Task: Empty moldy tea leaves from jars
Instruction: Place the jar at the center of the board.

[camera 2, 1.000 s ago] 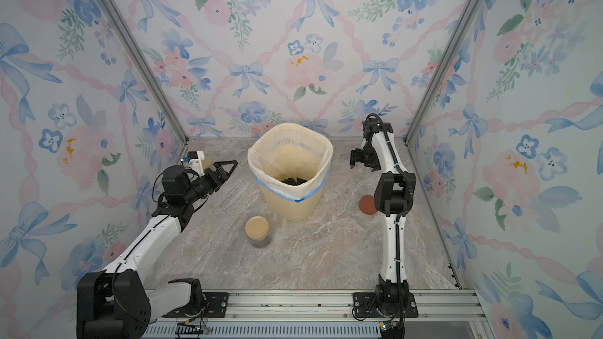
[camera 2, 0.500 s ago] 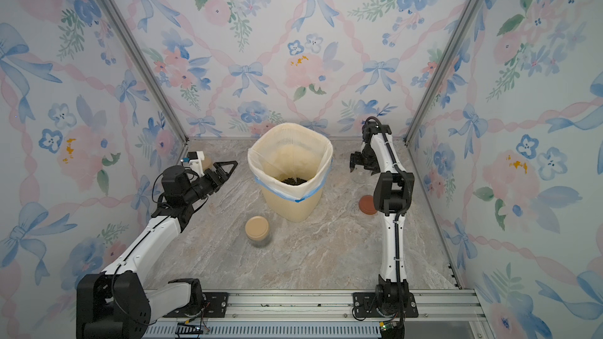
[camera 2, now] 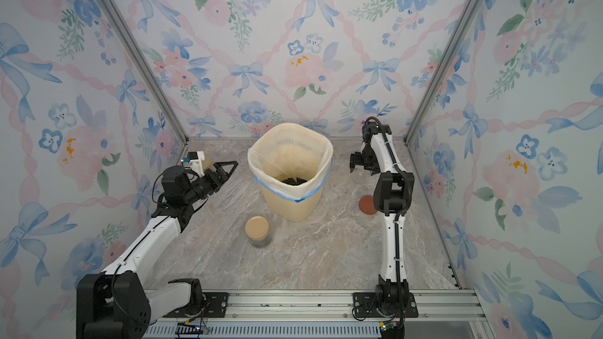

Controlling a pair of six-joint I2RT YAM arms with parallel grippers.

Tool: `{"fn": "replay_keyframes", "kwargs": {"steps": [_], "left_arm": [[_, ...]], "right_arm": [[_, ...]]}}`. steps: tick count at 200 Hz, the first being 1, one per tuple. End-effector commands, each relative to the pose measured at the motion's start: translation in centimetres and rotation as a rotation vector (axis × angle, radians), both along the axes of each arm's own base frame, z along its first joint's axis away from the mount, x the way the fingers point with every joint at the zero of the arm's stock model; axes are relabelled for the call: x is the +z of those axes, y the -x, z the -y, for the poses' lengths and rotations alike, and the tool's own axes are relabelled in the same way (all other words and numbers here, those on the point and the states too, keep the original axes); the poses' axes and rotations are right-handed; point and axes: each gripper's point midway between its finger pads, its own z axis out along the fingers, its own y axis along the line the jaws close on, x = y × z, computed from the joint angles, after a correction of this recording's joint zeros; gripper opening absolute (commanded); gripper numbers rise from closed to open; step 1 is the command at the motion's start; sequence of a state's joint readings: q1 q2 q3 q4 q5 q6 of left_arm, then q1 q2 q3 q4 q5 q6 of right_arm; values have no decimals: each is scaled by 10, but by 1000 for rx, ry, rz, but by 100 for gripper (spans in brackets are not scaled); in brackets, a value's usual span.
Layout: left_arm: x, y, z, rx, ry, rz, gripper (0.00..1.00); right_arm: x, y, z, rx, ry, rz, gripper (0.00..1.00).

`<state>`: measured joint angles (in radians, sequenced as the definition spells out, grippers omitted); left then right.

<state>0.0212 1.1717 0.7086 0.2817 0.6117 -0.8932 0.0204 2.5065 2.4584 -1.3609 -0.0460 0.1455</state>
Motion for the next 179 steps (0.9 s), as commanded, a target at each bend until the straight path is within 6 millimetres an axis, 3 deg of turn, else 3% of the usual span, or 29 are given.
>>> {"fn": "replay_keyframes", "kwargs": {"steps": [1,60,80,112,149,179], "left_arm": [[0,5,-1,-11,-11,14,98],[-2,4,-3,12,5,-7,98],[-10,0,-6,25,5,-30,98],[-6,-3,-12,54,-25,-5,98],[17,-5,-43,246,-76,63,98],[24,-10,-58,319,-98,52,98]], "right_arm": [[3,1,-2,-21,-28,1,98],[28,-7,-8,-51,-89,75,97],[39,-8,-6,-72,-98,106,97],[54,-7,2,-104,-93,152,97],[77,0,10,-119,-77,201,97],[114,7,6,-143,-98,290,97]]}}
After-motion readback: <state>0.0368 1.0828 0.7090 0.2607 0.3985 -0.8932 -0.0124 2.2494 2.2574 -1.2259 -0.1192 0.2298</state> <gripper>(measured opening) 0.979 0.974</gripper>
